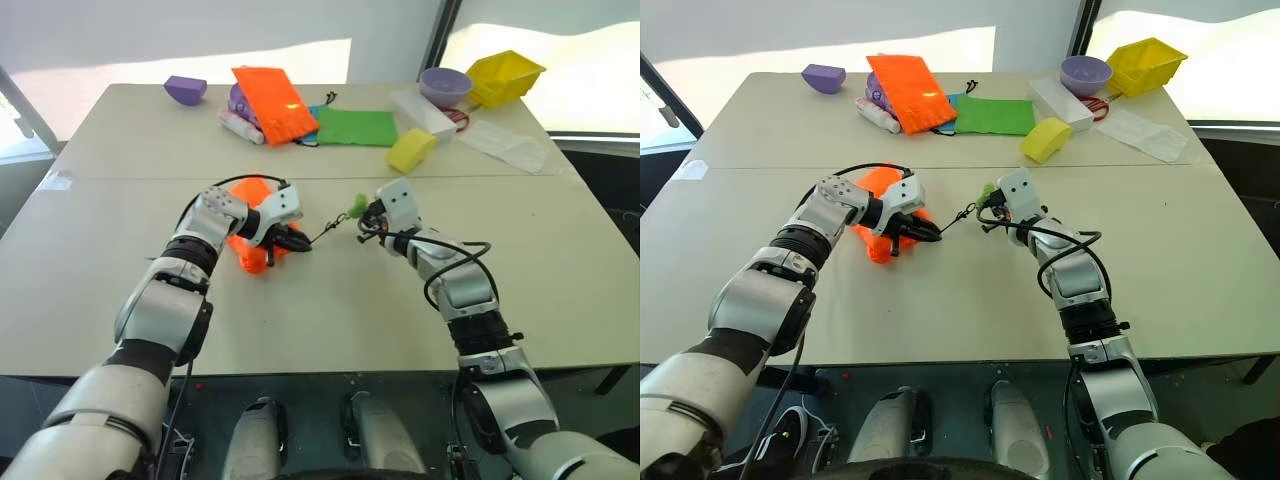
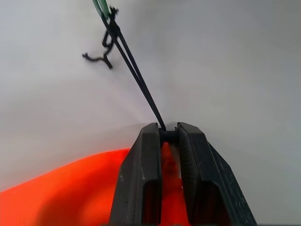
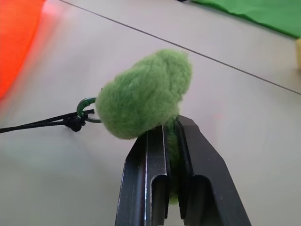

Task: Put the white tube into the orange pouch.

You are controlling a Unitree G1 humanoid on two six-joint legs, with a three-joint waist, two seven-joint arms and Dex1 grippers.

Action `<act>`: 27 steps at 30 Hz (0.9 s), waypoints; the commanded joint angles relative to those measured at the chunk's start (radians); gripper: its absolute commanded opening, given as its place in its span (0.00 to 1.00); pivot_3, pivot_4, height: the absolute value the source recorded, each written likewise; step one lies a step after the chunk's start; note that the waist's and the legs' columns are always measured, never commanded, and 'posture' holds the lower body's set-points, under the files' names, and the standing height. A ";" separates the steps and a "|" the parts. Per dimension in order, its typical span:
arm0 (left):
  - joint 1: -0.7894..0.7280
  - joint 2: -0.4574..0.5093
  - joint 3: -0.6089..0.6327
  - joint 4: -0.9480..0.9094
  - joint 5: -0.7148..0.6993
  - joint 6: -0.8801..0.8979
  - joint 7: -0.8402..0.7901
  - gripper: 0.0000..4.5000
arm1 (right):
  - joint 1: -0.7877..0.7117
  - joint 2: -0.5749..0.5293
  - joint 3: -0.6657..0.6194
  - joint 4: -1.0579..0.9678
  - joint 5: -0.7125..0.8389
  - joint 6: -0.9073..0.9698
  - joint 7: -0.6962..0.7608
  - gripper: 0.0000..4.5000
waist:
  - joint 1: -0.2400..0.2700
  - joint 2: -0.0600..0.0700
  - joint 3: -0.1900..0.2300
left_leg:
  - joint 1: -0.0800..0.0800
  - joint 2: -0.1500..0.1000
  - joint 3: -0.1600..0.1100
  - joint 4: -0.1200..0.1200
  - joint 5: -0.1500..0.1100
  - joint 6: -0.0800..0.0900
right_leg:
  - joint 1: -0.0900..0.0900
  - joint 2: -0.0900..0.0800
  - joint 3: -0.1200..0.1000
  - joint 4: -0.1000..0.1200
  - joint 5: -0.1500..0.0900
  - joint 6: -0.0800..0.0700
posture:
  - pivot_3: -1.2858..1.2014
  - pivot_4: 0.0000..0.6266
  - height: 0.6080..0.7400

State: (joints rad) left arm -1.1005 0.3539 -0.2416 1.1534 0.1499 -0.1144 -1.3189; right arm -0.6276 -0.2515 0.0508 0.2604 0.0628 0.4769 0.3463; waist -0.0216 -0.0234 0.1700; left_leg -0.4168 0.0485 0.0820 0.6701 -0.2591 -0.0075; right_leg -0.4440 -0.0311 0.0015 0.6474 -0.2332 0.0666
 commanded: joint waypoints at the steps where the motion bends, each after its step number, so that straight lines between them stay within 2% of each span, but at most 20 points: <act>1: 0.032 0.057 0.009 -0.034 -0.008 0.011 -0.057 0.06 | -0.057 -0.022 -0.086 0.028 -0.004 -0.045 -0.080 0.00 | 0.000 0.000 0.000 | 0.000 0.000 0.000 0.000 0.000 0.000 | 0.000 0.000 0.000 0.000 0.000 0.000 | 0.52 0.24 1.00; 7: 0.085 0.111 0.002 -0.140 -0.027 0.036 -0.115 0.06 | -0.104 -0.043 -0.139 0.121 -0.007 -0.096 -0.167 0.00 | 0.006 0.000 0.000 | 0.001 0.000 0.000 0.000 0.000 0.000 | 0.000 0.000 0.000 0.001 0.000 0.000 | 0.52 0.24 1.00; 19: 0.145 0.143 -0.013 -0.245 -0.045 0.083 -0.148 0.06 | -0.131 -0.079 -0.139 0.202 -0.020 -0.136 -0.194 0.00 | 0.004 0.000 0.000 | 0.000 0.000 0.002 0.000 0.000 0.000 | 0.000 0.000 0.002 0.000 0.000 0.000 | 0.52 0.24 1.00; 25: 0.152 0.125 0.009 -0.246 -0.068 0.100 -0.103 0.06 | -0.086 -0.087 -0.070 0.173 -0.018 -0.116 -0.097 0.00 | 0.004 0.000 0.000 | 0.001 0.000 0.002 0.000 0.000 0.000 | 0.000 0.000 0.003 0.000 0.000 0.000 | 0.52 0.24 1.00; 27: 0.145 0.108 0.035 -0.251 -0.109 0.152 -0.106 0.25 | -0.063 -0.084 -0.041 0.147 -0.005 -0.087 -0.041 0.00 | 0.003 0.000 0.000 | 0.001 0.000 0.002 0.000 0.000 0.000 | 0.000 0.000 0.003 0.000 0.000 0.000 | 0.52 0.24 1.00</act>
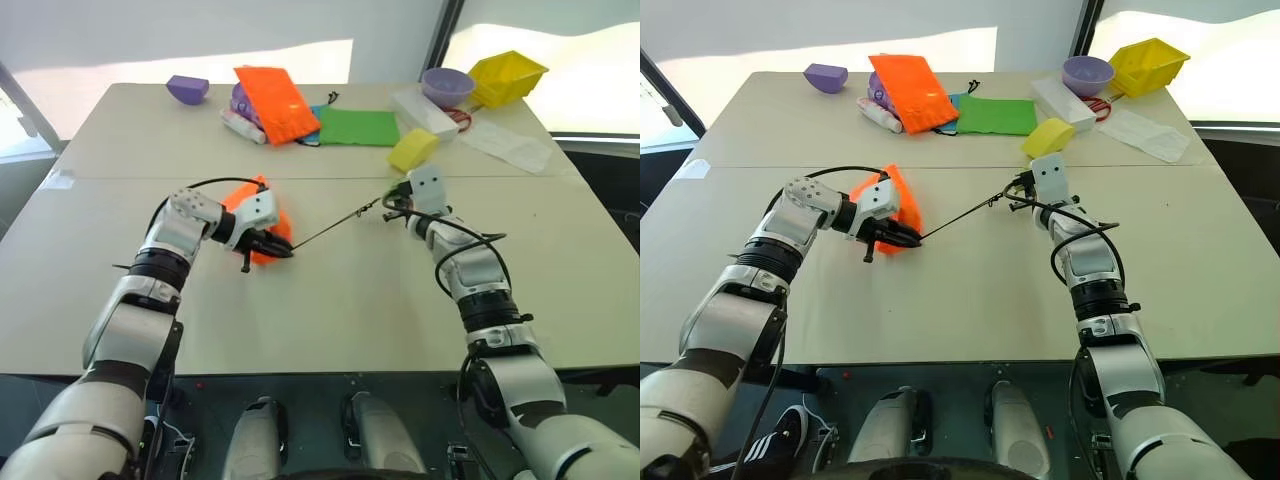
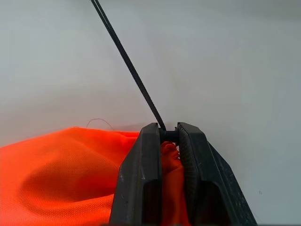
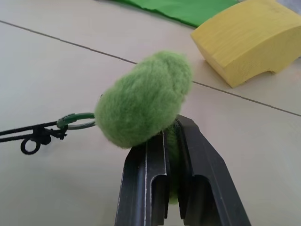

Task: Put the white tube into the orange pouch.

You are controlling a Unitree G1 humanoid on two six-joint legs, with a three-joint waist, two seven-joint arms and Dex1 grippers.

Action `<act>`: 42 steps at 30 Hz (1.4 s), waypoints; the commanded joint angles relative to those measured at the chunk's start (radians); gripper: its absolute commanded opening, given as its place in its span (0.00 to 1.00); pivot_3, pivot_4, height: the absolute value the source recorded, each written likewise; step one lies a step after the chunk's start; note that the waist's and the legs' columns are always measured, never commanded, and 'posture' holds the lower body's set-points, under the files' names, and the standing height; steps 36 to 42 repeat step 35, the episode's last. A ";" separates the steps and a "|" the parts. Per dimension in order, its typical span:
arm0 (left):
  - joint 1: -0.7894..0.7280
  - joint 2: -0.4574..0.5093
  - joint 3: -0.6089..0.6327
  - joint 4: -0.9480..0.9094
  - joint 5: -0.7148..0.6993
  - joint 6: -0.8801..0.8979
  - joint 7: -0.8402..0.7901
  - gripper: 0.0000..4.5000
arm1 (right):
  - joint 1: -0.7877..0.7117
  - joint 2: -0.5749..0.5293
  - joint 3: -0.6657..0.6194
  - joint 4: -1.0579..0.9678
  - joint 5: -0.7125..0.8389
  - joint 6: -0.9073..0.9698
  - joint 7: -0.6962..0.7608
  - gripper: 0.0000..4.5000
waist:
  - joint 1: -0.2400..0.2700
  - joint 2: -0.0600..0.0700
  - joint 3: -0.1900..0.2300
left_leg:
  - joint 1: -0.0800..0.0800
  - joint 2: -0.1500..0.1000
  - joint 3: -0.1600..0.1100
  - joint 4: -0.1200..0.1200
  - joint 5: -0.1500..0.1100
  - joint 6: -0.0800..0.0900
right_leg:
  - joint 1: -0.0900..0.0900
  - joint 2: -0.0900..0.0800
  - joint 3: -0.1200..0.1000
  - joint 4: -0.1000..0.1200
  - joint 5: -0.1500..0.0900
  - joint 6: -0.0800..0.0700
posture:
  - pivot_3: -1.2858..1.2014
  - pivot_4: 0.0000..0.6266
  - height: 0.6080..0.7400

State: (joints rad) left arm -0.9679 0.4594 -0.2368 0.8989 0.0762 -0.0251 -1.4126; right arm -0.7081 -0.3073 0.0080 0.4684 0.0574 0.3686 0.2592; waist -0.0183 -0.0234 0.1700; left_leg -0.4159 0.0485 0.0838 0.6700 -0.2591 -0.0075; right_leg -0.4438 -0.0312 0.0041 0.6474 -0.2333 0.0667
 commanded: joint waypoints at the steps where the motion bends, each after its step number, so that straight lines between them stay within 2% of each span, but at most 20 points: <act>1: 0.012 -0.001 0.037 -0.005 -0.047 0.080 -0.017 0.33 | 0.028 -0.025 0.006 -0.075 0.013 0.034 0.071 0.08 | 0.000 0.000 0.000 | 0.000 0.000 0.000 0.000 0.000 0.000 | 0.000 0.000 0.000 0.000 0.000 0.000 | 0.52 0.24 1.00; 3: 0.021 0.001 0.043 -0.033 -0.060 0.083 -0.015 0.55 | 0.048 -0.018 0.006 -0.119 0.032 0.079 0.095 0.25 | -0.001 0.000 0.000 | 0.000 0.000 0.000 0.000 0.000 0.000 | 0.000 0.000 0.000 0.000 0.000 0.000 | 0.52 0.24 1.00; 5: 0.022 -0.002 0.051 -0.045 -0.071 0.100 -0.003 0.80 | 0.052 -0.026 0.017 -0.132 0.005 0.078 0.086 0.49 | -0.002 0.000 0.000 | 0.001 0.000 -0.001 0.000 0.000 0.000 | 0.000 0.000 0.000 0.001 0.000 0.000 | 0.52 0.24 1.00; 7: 0.031 0.002 0.080 -0.080 -0.111 0.102 -0.011 1.00 | 0.057 -0.047 0.018 -0.147 -0.003 0.073 0.106 0.74 | -0.002 0.000 0.000 | 0.002 0.000 -0.001 0.000 0.000 0.000 | 0.000 0.000 0.002 0.002 0.000 0.000 | 0.52 0.24 1.00; 9: 0.036 -0.003 0.138 -0.117 -0.173 0.101 0.011 1.00 | 0.074 -0.087 0.032 -0.177 -0.006 0.067 0.163 0.98 | -0.001 0.000 0.000 | 0.003 0.000 -0.001 0.000 0.000 0.000 | 0.000 0.000 0.003 0.002 0.000 0.000 | 0.52 0.24 1.00; 12: 0.077 -0.007 0.212 -0.214 -0.234 0.093 0.094 1.00 | 0.135 -0.184 0.091 -0.236 -0.063 -0.001 0.245 0.99 | 0.002 0.000 0.000 | 0.002 0.000 -0.001 0.000 0.000 0.000 | 0.000 0.000 0.004 0.001 0.000 0.000 | 0.52 0.24 1.00; 16: 0.212 0.024 0.284 -0.420 -0.278 0.099 0.194 1.00 | 0.191 -0.233 0.025 -0.353 0.018 -0.052 0.330 0.99 | -0.003 0.000 0.000 | 0.004 0.000 0.001 -0.002 0.000 0.000 | 0.000 0.000 0.006 0.000 0.000 0.001 | 0.52 0.24 1.00; 18: 0.315 0.060 0.326 -0.547 -0.302 0.147 0.241 1.00 | 0.245 -0.250 0.011 -0.485 0.088 -0.115 0.425 0.99 | -0.009 0.000 0.000 | 0.005 0.000 0.002 -0.003 0.000 0.000 | 0.000 0.001 0.009 0.001 0.000 0.001 | 0.52 0.24 1.00; 20: 0.409 0.095 0.364 -0.647 -0.319 0.185 0.290 1.00 | 0.308 -0.249 -0.008 -0.599 0.192 -0.054 0.497 0.99 | -0.020 0.000 0.000 | 0.007 0.002 0.002 -0.004 0.000 0.000 | 0.000 0.003 0.010 0.002 0.000 0.000 | 0.52 0.24 1.00; 22: 0.483 0.123 0.403 -0.703 -0.312 0.185 0.359 1.00 | 0.380 -0.263 0.003 -0.670 0.244 -0.035 0.561 0.99 | -0.021 0.000 0.000 | 0.008 0.003 0.000 -0.004 0.000 0.000 | 0.002 0.004 0.009 0.002 0.000 0.000 | 0.52 0.24 1.00; 24: 0.548 0.146 0.462 -0.739 -0.329 0.211 0.422 1.00 | 0.455 -0.296 0.034 -0.709 0.235 -0.062 0.612 0.99 | -0.016 0.000 0.000 | 0.009 0.003 0.000 -0.004 0.000 0.000 | 0.003 0.004 0.008 0.003 0.000 0.000 | 0.52 0.24 1.00; 27: 0.690 0.160 0.572 -0.804 -0.362 0.226 0.506 1.00 | 0.499 -0.293 0.063 -0.711 0.215 -0.084 0.618 0.99 | -0.019 0.000 0.000 | 0.011 0.003 0.000 -0.003 0.000 0.000 | 0.004 0.002 0.010 0.002 -0.001 -0.003 | 0.52 0.24 1.00; 32: 0.826 0.140 0.623 -0.834 -0.384 0.210 0.579 1.00 | 0.485 -0.281 0.091 -0.666 0.191 -0.106 0.619 0.99 | -0.021 -0.002 0.000 | 0.014 0.001 0.005 -0.001 0.000 -0.001 | 0.006 -0.001 0.014 -0.001 0.001 -0.008 | 0.52 0.24 1.00; 42: 0.854 0.136 0.641 -0.836 -0.405 0.208 0.610 1.00 | 0.469 -0.277 0.089 -0.642 0.194 -0.101 0.617 0.99 | -0.018 -0.002 0.000 | 0.017 0.001 0.004 -0.001 0.000 -0.001 | 0.009 -0.002 0.014 -0.001 0.001 -0.008 | 0.52 0.24 1.00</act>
